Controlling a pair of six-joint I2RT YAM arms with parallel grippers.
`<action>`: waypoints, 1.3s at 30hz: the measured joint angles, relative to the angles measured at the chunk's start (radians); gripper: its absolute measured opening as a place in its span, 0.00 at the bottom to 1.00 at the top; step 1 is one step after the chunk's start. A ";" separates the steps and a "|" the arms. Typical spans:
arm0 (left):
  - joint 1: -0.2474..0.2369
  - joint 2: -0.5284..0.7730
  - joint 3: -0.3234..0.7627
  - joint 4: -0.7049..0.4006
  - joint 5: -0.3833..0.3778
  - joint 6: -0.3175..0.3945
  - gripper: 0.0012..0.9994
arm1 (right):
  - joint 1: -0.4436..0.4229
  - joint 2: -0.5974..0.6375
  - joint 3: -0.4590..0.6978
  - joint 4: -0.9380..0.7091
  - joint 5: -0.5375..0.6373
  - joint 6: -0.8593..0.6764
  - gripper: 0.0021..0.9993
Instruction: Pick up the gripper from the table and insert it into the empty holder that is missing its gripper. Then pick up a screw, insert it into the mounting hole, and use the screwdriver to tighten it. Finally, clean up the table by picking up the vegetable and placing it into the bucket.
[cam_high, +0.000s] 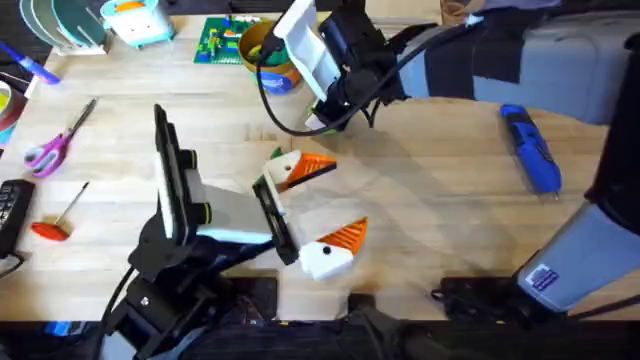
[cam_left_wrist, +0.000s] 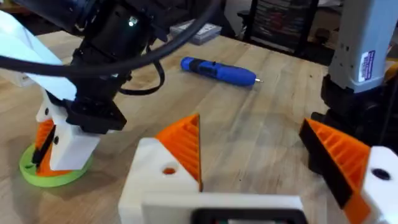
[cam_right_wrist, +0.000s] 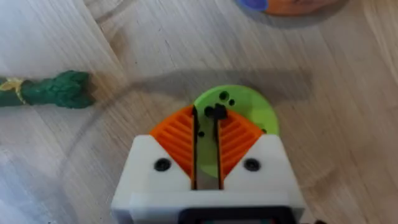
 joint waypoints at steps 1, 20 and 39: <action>0.000 0.000 0.000 0.000 0.000 0.000 0.99 | 0.000 0.000 0.000 0.000 0.000 0.000 0.20; 0.000 0.000 0.000 0.000 0.000 0.000 0.99 | 0.000 -0.011 0.000 0.003 0.000 0.000 0.02; 0.000 0.000 0.000 0.000 0.000 0.000 0.99 | -0.018 -0.197 0.000 -0.089 0.000 0.027 0.02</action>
